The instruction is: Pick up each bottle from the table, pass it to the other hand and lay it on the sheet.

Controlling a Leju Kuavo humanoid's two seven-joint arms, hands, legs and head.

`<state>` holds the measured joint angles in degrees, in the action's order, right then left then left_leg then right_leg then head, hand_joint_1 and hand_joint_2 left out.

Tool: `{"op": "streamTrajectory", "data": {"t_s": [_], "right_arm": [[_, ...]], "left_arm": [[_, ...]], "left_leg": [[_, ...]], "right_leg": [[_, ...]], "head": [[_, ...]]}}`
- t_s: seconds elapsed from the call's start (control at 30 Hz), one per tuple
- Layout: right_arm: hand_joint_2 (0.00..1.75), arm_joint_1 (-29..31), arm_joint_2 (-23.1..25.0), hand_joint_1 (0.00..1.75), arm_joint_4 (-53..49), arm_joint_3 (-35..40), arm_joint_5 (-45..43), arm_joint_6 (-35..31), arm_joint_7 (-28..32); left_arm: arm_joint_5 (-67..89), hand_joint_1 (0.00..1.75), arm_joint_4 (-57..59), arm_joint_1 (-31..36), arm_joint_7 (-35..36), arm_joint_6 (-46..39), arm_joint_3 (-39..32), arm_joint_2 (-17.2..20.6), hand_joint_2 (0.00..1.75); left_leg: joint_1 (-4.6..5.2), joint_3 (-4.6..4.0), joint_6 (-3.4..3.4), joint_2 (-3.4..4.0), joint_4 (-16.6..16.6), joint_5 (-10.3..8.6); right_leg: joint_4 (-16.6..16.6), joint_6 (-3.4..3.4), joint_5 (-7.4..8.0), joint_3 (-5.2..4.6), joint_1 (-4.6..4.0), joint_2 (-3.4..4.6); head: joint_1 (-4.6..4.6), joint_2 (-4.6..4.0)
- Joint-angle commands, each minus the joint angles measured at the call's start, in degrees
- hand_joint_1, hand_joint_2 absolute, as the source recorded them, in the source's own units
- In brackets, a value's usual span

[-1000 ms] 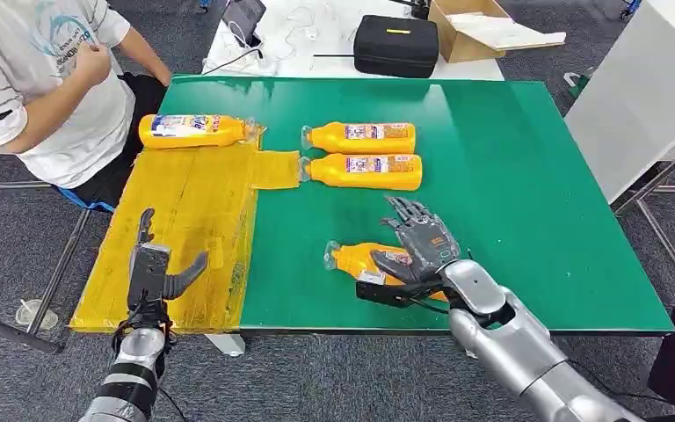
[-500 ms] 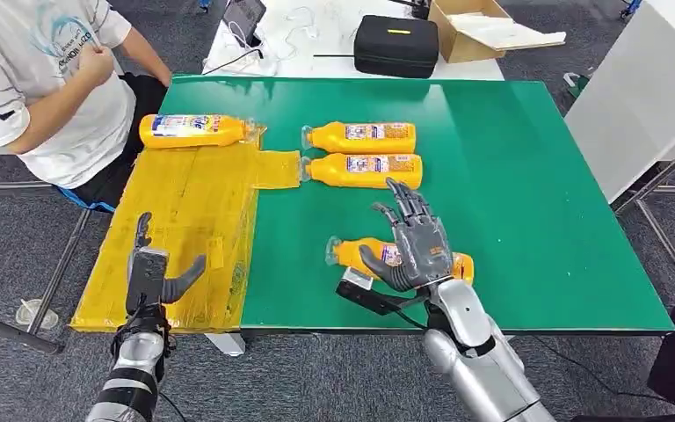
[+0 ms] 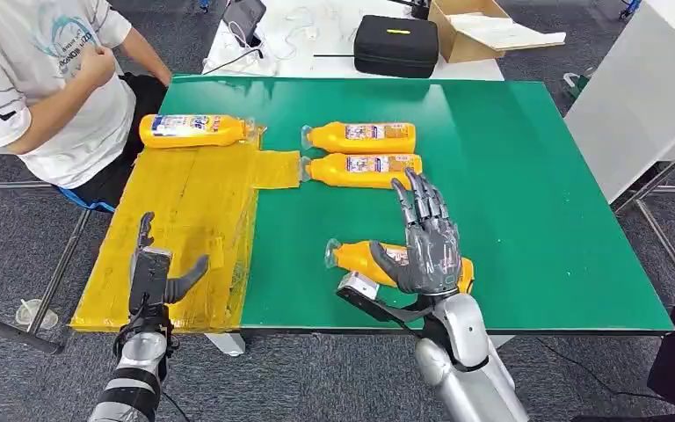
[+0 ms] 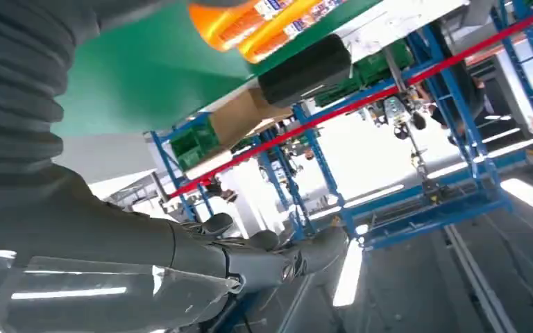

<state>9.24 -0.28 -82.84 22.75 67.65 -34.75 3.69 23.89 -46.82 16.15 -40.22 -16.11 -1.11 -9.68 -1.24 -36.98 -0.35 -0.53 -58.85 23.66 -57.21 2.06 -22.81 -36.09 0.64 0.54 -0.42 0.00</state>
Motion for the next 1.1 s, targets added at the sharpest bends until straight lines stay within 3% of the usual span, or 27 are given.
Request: {"op": "streamTrajectory", "data": {"t_s": [0.03,0.07,0.1,0.13,0.17,0.2,0.27,0.63,0.7,0.77,0.8,0.87,1.0,1.1], "right_arm": [[1.75,0.9,1.2,0.00,2.1,-2.6,1.2,0.0,-0.3],[1.75,0.8,1.3,1.61,2.0,-2.8,1.2,-0.1,-0.3],[1.75,0.7,1.3,1.75,1.9,-2.8,1.2,-0.1,-0.3],[1.75,0.8,1.5,1.75,2.1,-3.0,0.5,0.6,-0.5],[1.75,0.9,1.4,0.07,2.4,-3.2,1.6,0.8,-1.1],[1.75,0.9,1.6,0.00,2.6,-3.3,2.8,0.2,-1.4],[1.75,0.9,1.6,0.00,2.7,-3.3,2.8,0.2,-1.4],[1.75,1.5,1.6,0.00,3.0,-3.7,2.0,1.9,-2.5],[1.75,2.0,1.2,0.00,3.3,-4.4,-0.4,6.8,-4.9],[1.75,2.2,0.8,0.00,3.4,-4.6,-0.4,7.0,-4.9],[1.75,2.2,0.8,0.00,3.4,-4.6,-0.4,7.0,-4.9],[1.75,3.3,0.5,0.00,4.6,-4.9,-4.2,12.1,-6.5],[1.75,9.0,-2.1,0.00,14.1,-5.1,-16.0,25.4,-7.9],[1.75,13.0,-3.3,0.00,21.6,-4.9,-19.7,27.4,-7.2]], "left_arm": [[0.5,0.00,3.6,1.8,0.2,0.1,-1.2,0.3,1.75],[0.6,0.00,3.6,1.8,0.2,0.0,-1.2,0.2,1.75],[0.6,0.00,3.5,1.8,0.2,0.0,-1.2,0.2,1.75],[0.5,0.00,3.4,1.7,0.2,0.0,-1.3,0.3,1.75],[0.5,0.00,3.2,1.6,0.2,0.1,-1.4,0.3,1.75],[0.6,0.00,3.2,1.5,0.2,0.3,-1.4,0.3,1.75],[0.6,0.00,3.1,1.5,0.2,0.3,-1.5,0.3,1.75],[0.8,0.00,2.9,1.3,0.2,0.4,-1.8,0.4,1.75],[0.9,0.00,2.2,0.7,0.3,0.1,-2.4,0.6,1.75],[0.9,0.00,2.1,0.5,0.3,0.3,-2.5,0.9,1.75],[0.9,0.00,2.1,0.5,0.3,0.3,-2.5,0.9,1.75],[1.0,0.00,1.2,-0.1,0.6,0.1,-2.9,1.1,1.75],[1.5,0.00,1.2,-0.6,0.5,0.0,-4.2,1.9,1.75],[1.8,0.00,2.5,0.3,0.2,-0.1,-4.7,1.9,1.75]], "left_leg": [[0.02,0.13,0.05,0.05,0.0,0.02],[0.03,0.23,0.07,0.06,0.1,0.06],[0.04,0.13,0.05,0.03,0.0,0.02],[0.02,0.14,0.05,0.04,0.0,0.03],[0.03,0.24,0.07,0.04,0.1,0.06],[0.02,0.18,0.05,0.07,0.0,0.05],[0.05,0.45,0.10,0.11,0.1,0.11],[0.02,0.09,0.04,0.06,0.0,0.02],[0.02,0.12,0.04,0.07,0.0,0.03],[0.05,0.44,0.11,0.17,0.1,0.12],[0.02,0.16,0.05,0.10,0.0,0.04],[0.04,0.21,0.07,0.12,0.0,0.06],[0.05,0.36,0.11,0.29,0.1,0.10],[0.00,0.15,0.06,0.18,0.0,0.02]], "right_leg": [[0.0,-0.04,-0.02,0.12,0.00,-0.01],[0.0,-0.07,-0.05,0.23,-0.01,-0.03],[0.0,-0.04,-0.02,0.12,0.01,-0.03],[0.0,-0.05,-0.03,0.13,-0.01,-0.02],[0.0,-0.07,-0.06,0.23,-0.01,-0.05],[0.0,-0.05,-0.03,0.16,-0.01,0.00],[0.1,-0.10,-0.10,0.41,0.00,-0.01],[0.0,-0.03,0.00,0.09,0.00,0.01],[0.0,-0.03,-0.01,0.11,0.00,0.02],[0.1,-0.10,-0.08,0.40,-0.01,0.04],[0.0,-0.04,-0.01,0.15,0.00,0.04],[0.0,-0.05,-0.03,0.19,0.01,0.05],[0.1,-0.07,-0.01,0.30,0.01,0.18],[0.1,-0.02,0.05,0.15,-0.02,0.12]], "head": [[0.00,0.00],[0.00,0.00],[-0.02,0.00],[0.00,0.00],[-0.02,0.00],[0.00,0.00],[0.00,0.00],[0.00,0.00],[-0.02,0.00],[-0.02,0.00],[0.00,0.00],[0.00,0.00],[-0.02,0.00],[0.00,0.02]]}}
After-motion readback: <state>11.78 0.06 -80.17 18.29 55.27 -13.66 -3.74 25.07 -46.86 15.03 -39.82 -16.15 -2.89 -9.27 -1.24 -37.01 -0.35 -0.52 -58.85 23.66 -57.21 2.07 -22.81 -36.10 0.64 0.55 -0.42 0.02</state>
